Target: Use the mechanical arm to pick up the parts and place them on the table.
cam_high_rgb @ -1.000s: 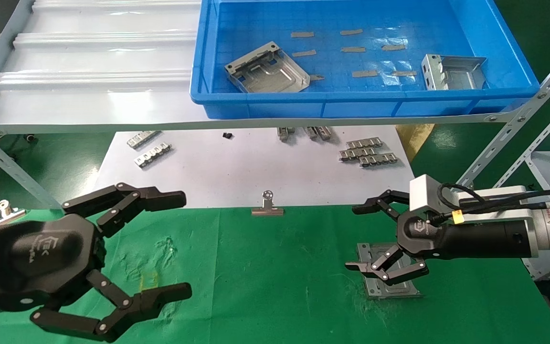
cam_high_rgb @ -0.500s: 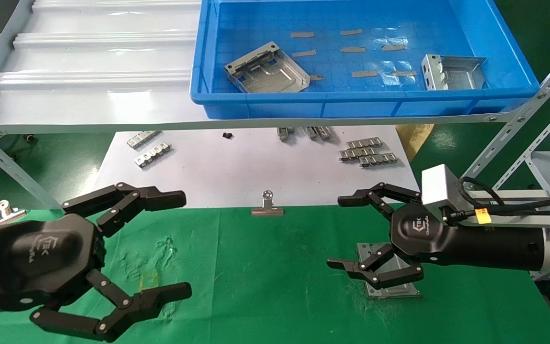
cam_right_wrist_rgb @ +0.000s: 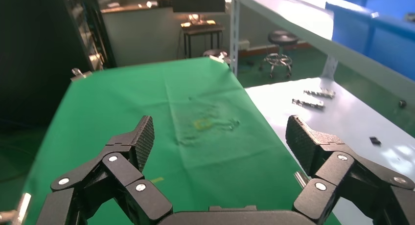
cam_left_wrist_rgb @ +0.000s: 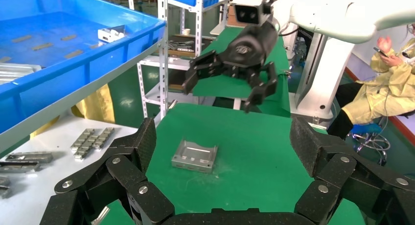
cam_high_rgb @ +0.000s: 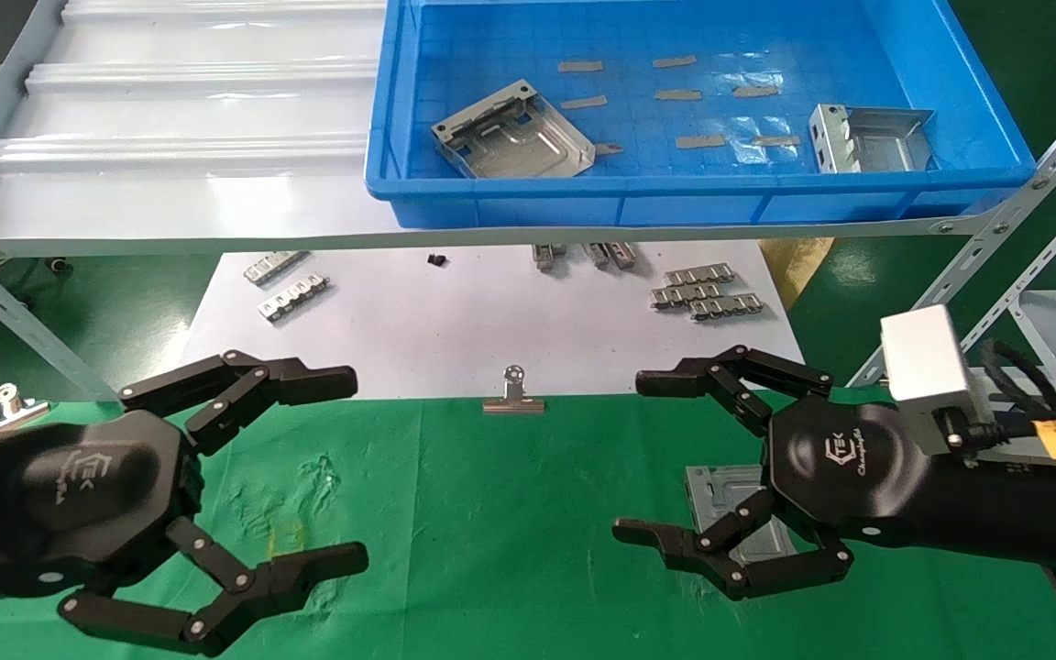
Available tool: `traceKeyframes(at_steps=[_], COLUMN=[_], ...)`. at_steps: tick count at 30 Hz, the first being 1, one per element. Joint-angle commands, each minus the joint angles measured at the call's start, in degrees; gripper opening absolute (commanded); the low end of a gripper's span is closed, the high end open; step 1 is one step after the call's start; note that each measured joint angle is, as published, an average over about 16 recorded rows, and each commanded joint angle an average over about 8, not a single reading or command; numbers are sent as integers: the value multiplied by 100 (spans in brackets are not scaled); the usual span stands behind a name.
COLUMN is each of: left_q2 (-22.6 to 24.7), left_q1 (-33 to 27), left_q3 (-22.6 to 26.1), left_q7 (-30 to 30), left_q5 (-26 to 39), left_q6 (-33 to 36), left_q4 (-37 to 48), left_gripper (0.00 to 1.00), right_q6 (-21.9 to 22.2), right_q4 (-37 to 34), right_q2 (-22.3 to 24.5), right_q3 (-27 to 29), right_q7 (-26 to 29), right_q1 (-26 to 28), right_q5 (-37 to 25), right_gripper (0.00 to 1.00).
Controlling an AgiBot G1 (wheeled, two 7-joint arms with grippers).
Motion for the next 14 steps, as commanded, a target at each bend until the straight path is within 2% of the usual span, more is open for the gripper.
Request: traceKeyframes(at_steps=[1,11,14], left_q2=[0,0,0], left_q1=[0,0,0], left_q3=[0,0,0], left_q7=[0,0,0], left_q5=[0,0,0], left_q6=[0,0,-1], left_q4=[0,0,1], left_gripper=[100,100,100], right_q6=[21,116,125], right_q4=[242,1365,1500], right_q2=[70,390,428], right_q3=[139,783,860], right_q7=[134,756,830], right_q1=[-147,-824,-905], right_q5=[109,613,673], right_gripper=[100,100,100])
